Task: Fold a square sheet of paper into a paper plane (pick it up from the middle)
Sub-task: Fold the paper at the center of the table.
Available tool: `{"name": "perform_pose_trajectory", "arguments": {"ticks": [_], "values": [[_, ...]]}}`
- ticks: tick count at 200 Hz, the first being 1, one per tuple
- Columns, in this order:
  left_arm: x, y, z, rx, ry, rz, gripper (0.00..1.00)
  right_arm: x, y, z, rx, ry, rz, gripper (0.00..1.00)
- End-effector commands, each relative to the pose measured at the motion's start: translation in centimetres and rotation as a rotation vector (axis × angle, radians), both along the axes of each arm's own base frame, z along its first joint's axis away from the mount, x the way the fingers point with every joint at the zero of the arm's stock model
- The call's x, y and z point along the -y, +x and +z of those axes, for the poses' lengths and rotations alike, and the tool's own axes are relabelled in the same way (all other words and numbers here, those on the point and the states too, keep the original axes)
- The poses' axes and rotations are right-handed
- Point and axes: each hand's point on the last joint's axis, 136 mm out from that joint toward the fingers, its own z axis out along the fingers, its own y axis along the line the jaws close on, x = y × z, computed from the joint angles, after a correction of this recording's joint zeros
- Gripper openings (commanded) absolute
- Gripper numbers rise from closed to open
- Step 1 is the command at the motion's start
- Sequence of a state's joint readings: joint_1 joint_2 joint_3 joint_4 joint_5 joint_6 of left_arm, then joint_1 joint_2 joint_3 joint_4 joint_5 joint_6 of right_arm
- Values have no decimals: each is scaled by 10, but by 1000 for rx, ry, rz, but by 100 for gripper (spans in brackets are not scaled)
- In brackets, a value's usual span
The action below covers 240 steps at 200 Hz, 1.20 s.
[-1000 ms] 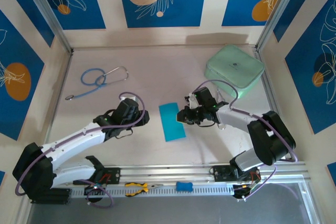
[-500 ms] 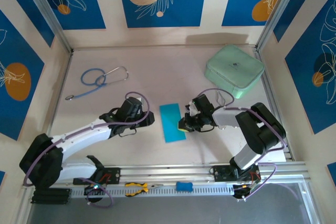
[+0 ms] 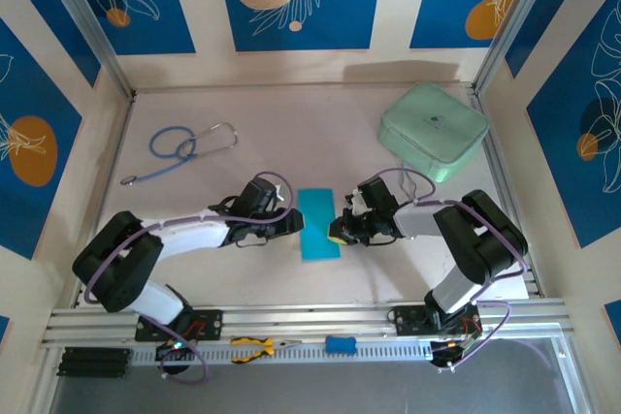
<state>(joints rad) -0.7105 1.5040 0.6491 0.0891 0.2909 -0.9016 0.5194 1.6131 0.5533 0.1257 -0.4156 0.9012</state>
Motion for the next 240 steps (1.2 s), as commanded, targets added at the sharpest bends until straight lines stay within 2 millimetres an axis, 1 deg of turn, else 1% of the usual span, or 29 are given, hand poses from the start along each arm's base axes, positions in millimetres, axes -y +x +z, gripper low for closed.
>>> {"name": "perform_pose_trajectory", "arguments": {"ticks": [1, 29, 76, 103, 117, 143, 163, 180, 204, 221, 230, 240], "values": [[18, 8, 9, -14, -105, -14, 44, 4, -13, -13, -56, -26, -6, 11], [23, 8, -1, -44, -113, -15, 42, 4, -12, -13, -55, -24, -5, 11], [20, 6, -19, -81, -79, -13, 40, 4, -13, -13, -55, -23, -4, 11], [18, 5, -25, -86, -62, -9, 39, 3, -12, -12, -51, -20, -2, 11], [19, 5, -24, -82, -76, -12, 37, 3, -12, -12, -51, -18, -2, 11], [26, 7, -20, -79, -117, -19, 26, 1, -12, -9, -44, -7, 4, 12], [23, 8, -19, -76, -114, 0, 20, 1, -11, -7, -34, -5, 5, 13], [18, 7, -18, -70, -98, 15, 17, 1, -10, -3, -18, -3, 6, 15], [15, 7, -10, -52, -91, 24, 15, 1, -8, 5, 17, -1, 16, 18], [13, 8, -4, -39, -89, 33, 8, -1, -7, 18, 70, 14, 37, 23], [12, 9, -1, -38, -90, 41, 6, -2, -6, 25, 114, 8, 48, 27], [11, 8, 4, -60, -91, 56, 5, -2, -6, 33, 170, -10, 54, 36]]}}
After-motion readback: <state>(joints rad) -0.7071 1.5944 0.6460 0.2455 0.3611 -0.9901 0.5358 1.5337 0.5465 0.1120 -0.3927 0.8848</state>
